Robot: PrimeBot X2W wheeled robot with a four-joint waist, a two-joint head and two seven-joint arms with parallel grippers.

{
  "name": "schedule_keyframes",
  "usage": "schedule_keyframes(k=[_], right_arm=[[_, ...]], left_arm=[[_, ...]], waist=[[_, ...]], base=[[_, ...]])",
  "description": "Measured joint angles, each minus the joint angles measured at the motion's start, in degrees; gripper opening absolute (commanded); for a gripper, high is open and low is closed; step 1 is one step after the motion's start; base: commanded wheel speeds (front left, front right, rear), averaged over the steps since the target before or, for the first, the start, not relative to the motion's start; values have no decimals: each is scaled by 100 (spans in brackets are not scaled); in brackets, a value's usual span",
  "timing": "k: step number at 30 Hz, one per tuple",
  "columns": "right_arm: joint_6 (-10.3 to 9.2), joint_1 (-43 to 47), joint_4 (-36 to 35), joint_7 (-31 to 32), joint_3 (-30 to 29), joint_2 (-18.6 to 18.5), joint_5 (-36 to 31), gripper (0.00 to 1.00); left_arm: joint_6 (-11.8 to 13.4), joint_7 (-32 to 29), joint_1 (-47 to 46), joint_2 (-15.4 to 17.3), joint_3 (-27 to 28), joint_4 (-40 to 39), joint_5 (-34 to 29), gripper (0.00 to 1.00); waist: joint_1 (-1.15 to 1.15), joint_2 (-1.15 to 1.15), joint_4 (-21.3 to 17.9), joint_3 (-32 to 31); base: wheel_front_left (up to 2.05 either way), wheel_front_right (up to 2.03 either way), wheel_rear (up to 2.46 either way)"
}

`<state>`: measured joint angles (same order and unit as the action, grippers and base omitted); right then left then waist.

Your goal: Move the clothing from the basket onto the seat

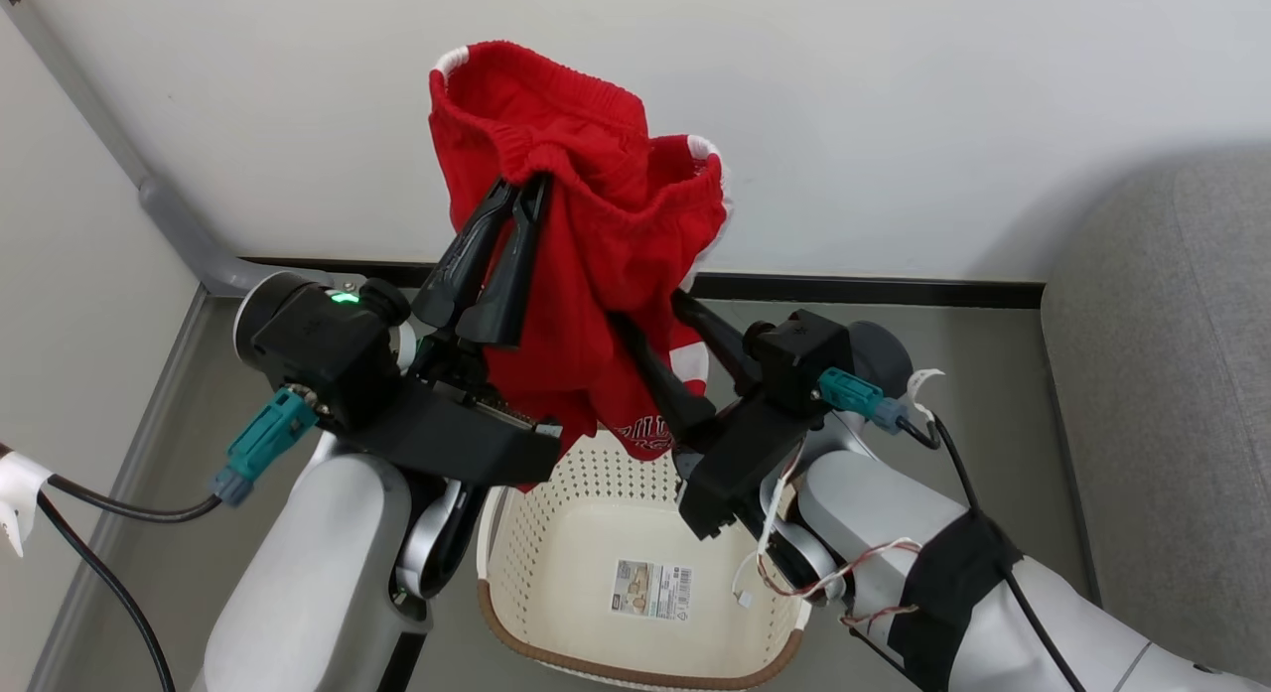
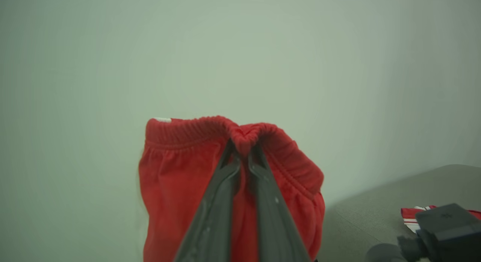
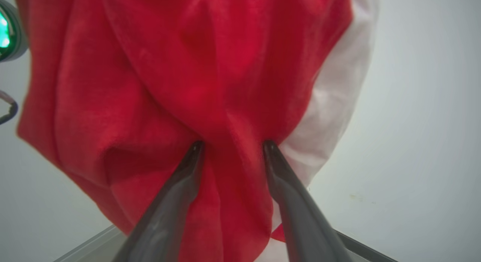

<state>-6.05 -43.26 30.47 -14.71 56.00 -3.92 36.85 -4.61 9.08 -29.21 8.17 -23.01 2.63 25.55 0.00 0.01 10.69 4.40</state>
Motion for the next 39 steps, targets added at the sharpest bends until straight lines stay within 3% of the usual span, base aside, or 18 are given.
schedule_keyframes(k=[14,15,16,17,18,19,39], right_arm=[[-56,-153,-38,0,213,5,521,0],[-57,-161,-45,0,215,2,561,0],[-57,-166,-59,0,216,1,588,0],[-57,-168,-71,0,216,2,602,0],[-58,-169,-73,0,209,4,605,0],[-58,-169,-73,0,202,3,608,0],[-108,-196,-44,1,57,2,650,0]], left_arm=[[7,18,31,148,221,114,12,0],[7,19,34,147,225,125,23,11],[8,33,35,147,235,143,42,39],[8,56,37,151,247,167,53,55],[9,62,38,148,250,205,54,85],[9,62,38,145,247,253,55,100],[65,197,311,275,361,817,58,100]], waist=[[0,0,-39,22],[0,0,-60,21],[0,0,-81,21],[0,0,-103,21],[0,0,-122,22],[0,0,-138,23],[0,0,-301,0]], base=[[0,0,0],[0,0,0],[0,0,0],[0,0,0],[0,0,0],[0,0,0],[0,0,0]])
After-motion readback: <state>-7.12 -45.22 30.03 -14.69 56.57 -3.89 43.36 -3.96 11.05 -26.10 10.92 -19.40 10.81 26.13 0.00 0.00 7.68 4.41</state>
